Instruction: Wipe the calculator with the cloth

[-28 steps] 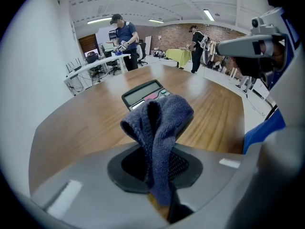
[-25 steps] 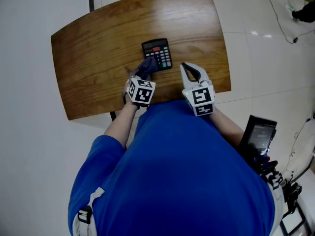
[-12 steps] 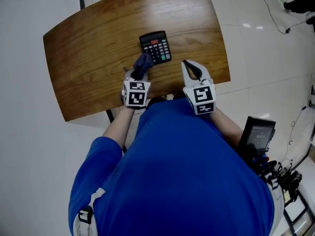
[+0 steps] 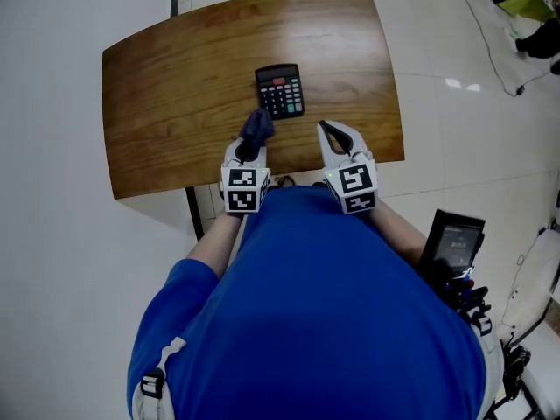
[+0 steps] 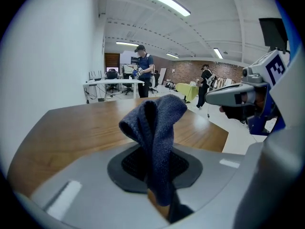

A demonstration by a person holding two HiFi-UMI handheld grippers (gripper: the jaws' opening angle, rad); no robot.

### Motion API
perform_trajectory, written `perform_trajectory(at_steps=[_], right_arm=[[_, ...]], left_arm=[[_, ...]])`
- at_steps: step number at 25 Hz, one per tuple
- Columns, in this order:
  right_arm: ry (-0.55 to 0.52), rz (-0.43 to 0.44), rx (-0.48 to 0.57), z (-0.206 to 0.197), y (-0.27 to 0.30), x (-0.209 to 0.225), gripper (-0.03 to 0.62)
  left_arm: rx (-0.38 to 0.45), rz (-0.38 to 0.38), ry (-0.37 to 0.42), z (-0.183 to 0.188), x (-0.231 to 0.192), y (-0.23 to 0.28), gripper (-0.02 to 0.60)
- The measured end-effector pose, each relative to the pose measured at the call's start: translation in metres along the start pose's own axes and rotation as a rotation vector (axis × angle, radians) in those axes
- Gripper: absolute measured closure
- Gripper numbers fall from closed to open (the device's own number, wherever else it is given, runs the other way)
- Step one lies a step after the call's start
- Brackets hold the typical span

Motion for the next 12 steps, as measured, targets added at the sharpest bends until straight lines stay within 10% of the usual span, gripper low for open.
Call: perform_trajectory(at_steps=[12], right_arm=[[0.028,0.049,0.076,-0.015,-0.103,0.035,0.592]], left_arm=[[0.105,0.14,0.041,0.004,0.094,-0.051,0.52]])
Point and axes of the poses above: the fingertips, and each gripper's own axes: y forward along the fingers, x to its right, z out of its top, the point moved 1 cm from there along -y, backward along the fingers, and after that the axes turned 12 degrees about -z, right-handed, at the moved point
